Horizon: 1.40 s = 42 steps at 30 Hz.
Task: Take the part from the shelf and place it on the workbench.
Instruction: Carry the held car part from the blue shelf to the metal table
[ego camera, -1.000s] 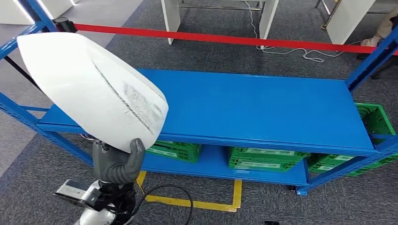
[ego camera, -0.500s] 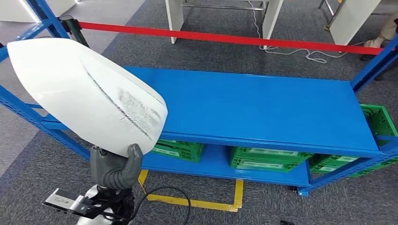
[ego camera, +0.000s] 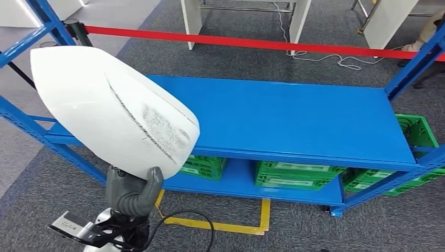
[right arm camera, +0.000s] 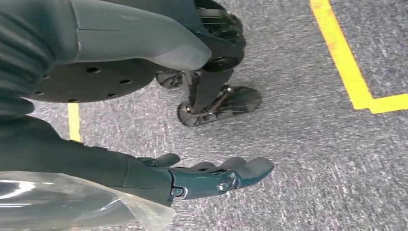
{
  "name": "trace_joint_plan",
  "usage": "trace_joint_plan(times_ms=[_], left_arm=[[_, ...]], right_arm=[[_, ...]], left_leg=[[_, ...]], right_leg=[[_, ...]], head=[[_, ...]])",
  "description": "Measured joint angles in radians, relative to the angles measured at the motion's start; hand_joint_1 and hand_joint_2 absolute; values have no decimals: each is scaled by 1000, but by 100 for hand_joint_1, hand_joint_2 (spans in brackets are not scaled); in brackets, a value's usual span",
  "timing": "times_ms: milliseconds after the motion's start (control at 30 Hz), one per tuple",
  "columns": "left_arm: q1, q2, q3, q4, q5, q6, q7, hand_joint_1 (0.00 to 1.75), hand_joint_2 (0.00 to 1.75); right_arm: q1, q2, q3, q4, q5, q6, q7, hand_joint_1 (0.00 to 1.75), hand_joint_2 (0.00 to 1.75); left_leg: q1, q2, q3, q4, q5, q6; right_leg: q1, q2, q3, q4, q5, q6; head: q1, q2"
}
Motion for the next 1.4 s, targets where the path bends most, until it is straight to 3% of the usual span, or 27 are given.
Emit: trace_joint_plan(times_ms=[67,100,167,233,267,300,333,367,433,467,533,600,633,667,733,767,800,833,867,933,1000,1100,1167,1267,1300,1333,1400], left_arm=[[2,0,1,0,0,-3,0,175,175],[3,0,1,0,0,-5,0,175,175],[3,0,2,0,0,-7,0,175,175],[4,0,2,0,1,-8,0,175,175],[4,0,2,0,1,-8,0,175,175],[4,0,2,0,1,-9,0,175,175],[5,0,2,0,1,-9,0,175,175],[5,0,2,0,1,-9,0,175,175],[4,0,3,0,0,-8,0,175,175],[4,0,3,0,0,-8,0,175,175],[4,0,3,0,-2,-8,0,175,175],[5,0,3,0,-3,-7,0,175,175],[5,0,4,0,-3,-6,0,175,175],[6,0,4,0,-3,-5,0,175,175],[6,0,5,1,-3,-4,0,175,175],[6,0,5,2,-3,-3,0,175,175],[6,0,5,4,-3,-3,0,175,175],[6,0,5,5,-3,-2,0,175,175],[6,0,5,5,-3,-2,0,175,175],[6,0,5,6,-3,-2,0,175,175],[5,0,5,6,-3,-3,0,175,175],[3,-1,5,6,-3,-5,0,175,175],[0,-2,6,7,-3,-5,0,175,175],[-5,-2,6,11,-3,-5,0,175,175],[-5,-3,7,13,-2,-5,0,175,175],[-5,-3,7,14,-2,-5,0,175,175],[-5,-3,8,16,-1,-5,0,175,175]], right_arm=[[1,-1,-7,0,-4,2,-11,0,175],[2,-1,-11,0,-6,2,-15,0,175],[4,-1,-14,0,-6,2,-20,0,175],[4,-1,-16,0,-6,2,-23,0,175],[4,-1,-17,0,-6,2,-24,0,175],[4,-1,-18,0,-6,2,-24,0,175],[4,-1,-19,0,-6,2,-25,0,175],[4,-1,-20,0,-6,2,-26,0,175],[1,-1,-22,0,-6,3,-30,0,175],[-1,-1,-23,0,-6,3,-32,0,175],[-3,-1,-23,0,-7,5,-33,0,175],[-1,-1,-24,0,-8,7,-32,0,175],[0,-1,-25,0,-5,8,-27,0,175],[1,-1,-25,0,1,9,-22,0,175],[2,-1,-23,0,21,14,-11,0,175],[3,-1,-21,0,29,16,-8,0,175],[4,-1,-20,0,34,17,-5,0,175],[5,-1,-18,0,37,18,-4,0,175],[5,-1,-18,0,39,19,-3,0,175],[5,-1,-15,0,41,20,-2,0,175],[4,-1,-13,0,45,21,4,0,175],[3,-2,-7,0,56,25,19,0,175],[1,-2,0,0,65,25,23,0,175],[-4,-6,11,0,74,25,23,0,175],[-4,-8,14,0,77,25,22,0,175],[-4,-9,18,0,82,25,22,0,175],[-4,-11,27,0,91,25,25,0,175]], left_leg=[[-1,0,-8,-6,7,12],[-1,1,-14,-9,14,21],[1,5,-28,-14,31,37],[-3,7,-49,-13,46,44],[-6,8,-61,-13,55,46],[-8,9,-72,-12,63,46],[-11,10,-83,-11,72,46],[-13,10,-93,-11,80,45],[-15,9,-108,-9,95,40],[-16,9,-112,-8,103,36],[-16,11,-116,-9,116,25],[-13,10,-120,-8,116,14],[-11,9,-126,7,94,8],[-10,7,-137,39,57,2],[-5,6,-167,158,-40,-7],[-3,6,-179,220,-71,-10],[-1,6,-181,260,-81,-13],[1,6,-166,263,-71,-14],[3,6,-133,224,-46,-15],[5,6,-45,87,3,-12],[2,7,4,-5,14,-4],[2,1,2,-29,13,14],[4,-5,-3,-36,22,29],[2,-14,-16,-36,34,40],[0,-20,-20,-36,37,41],[-1,-27,-24,-35,39,40],[-3,-45,-26,-34,44,38]], right_leg=[[-2,-1,-8,0,7,13],[-3,-2,-15,8,-3,19],[-5,-1,-44,69,-62,26],[-5,-1,-85,193,-146,30],[-5,-1,-98,249,-170,31],[-5,-1,-98,277,-175,31],[-5,-1,-79,269,-159,29],[-5,-1,-40,222,-130,25],[-1,-1,68,69,-93,16],[1,0,109,8,-89,12],[7,1,135,-47,-97,6],[6,-1,120,-50,-87,-7],[5,-3,114,-52,-79,-15],[3,-5,106,-54,-69,-23],[3,-7,90,-53,-53,-29],[3,-7,84,-52,-45,-28],[3,-7,77,-51,-38,-27],[3,-6,72,-49,-32,-25],[2,-6,66,-46,-28,-23],[3,-6,57,-39,-25,-19],[6,-7,48,-32,-22,-11],[5,-15,36,-27,-19,6],[4,-13,12,17,-51,15],[3,-5,-77,210,-146,22],[3,-4,-97,257,-159,22],[3,-3,-98,264,-151,21],[3,10,-40,159,-89,14]], head=[[1,0],[1,0],[4,0],[6,0],[6,0],[6,0],[6,0],[6,0],[5,0],[5,0],[5,0],[6,0],[4,0],[3,0],[0,0],[-1,0],[-1,0],[-1,0],[-1,0],[-1,0],[0,0],[0,0],[3,0],[6,0],[6,0],[6,0],[6,0]])
